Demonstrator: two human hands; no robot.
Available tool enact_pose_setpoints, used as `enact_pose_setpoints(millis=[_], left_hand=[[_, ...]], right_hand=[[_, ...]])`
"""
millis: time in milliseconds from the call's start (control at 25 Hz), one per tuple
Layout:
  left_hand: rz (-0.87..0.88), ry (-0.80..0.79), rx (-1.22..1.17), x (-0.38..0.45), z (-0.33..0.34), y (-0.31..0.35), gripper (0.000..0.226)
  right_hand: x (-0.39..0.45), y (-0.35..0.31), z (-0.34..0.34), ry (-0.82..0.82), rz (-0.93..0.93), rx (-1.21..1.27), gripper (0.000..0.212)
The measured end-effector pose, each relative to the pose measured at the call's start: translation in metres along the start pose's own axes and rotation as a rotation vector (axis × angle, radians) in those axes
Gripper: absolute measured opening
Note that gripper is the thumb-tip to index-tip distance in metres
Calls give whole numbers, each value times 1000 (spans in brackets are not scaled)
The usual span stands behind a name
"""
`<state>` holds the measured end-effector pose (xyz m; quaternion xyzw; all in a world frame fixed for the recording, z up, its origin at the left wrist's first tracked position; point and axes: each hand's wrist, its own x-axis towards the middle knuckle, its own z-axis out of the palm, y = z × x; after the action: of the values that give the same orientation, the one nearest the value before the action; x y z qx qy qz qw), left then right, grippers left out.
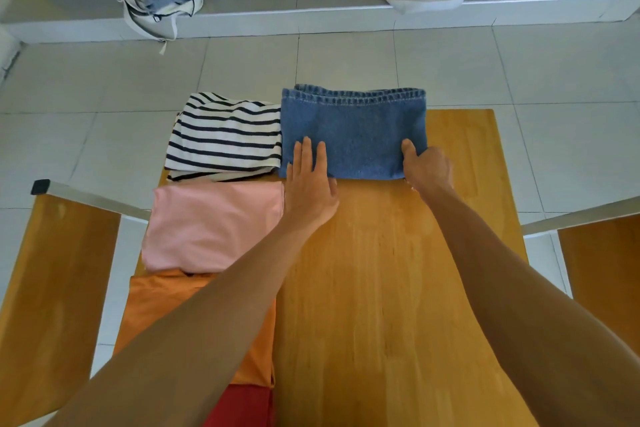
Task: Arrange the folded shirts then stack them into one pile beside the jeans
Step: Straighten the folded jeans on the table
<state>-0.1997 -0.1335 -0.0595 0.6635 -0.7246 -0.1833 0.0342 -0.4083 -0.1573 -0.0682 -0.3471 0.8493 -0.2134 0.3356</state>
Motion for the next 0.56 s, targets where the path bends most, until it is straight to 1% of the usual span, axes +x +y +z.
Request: enact_pose_setpoints(millis=[120, 240, 440, 520, 560], left_hand=[[41, -68, 74, 1, -10, -10, 75], [51, -152, 63, 0, -25, -13, 77], [36, -252, -95, -14, -44, -20, 74], [-16, -229, -194, -27, -51, -31, 72], [-48, -194, -243, -34, -54, -39, 70]], right_hand=[[6, -1, -5, -28, -39, 8, 54], [6, -2, -7, -50, -36, 46, 58], [-1, 1, -10, -96, -26, 159, 61], [-12, 0, -16, -119, -7, 229, 65], [-21, 2, -19, -101, 14, 278, 67]])
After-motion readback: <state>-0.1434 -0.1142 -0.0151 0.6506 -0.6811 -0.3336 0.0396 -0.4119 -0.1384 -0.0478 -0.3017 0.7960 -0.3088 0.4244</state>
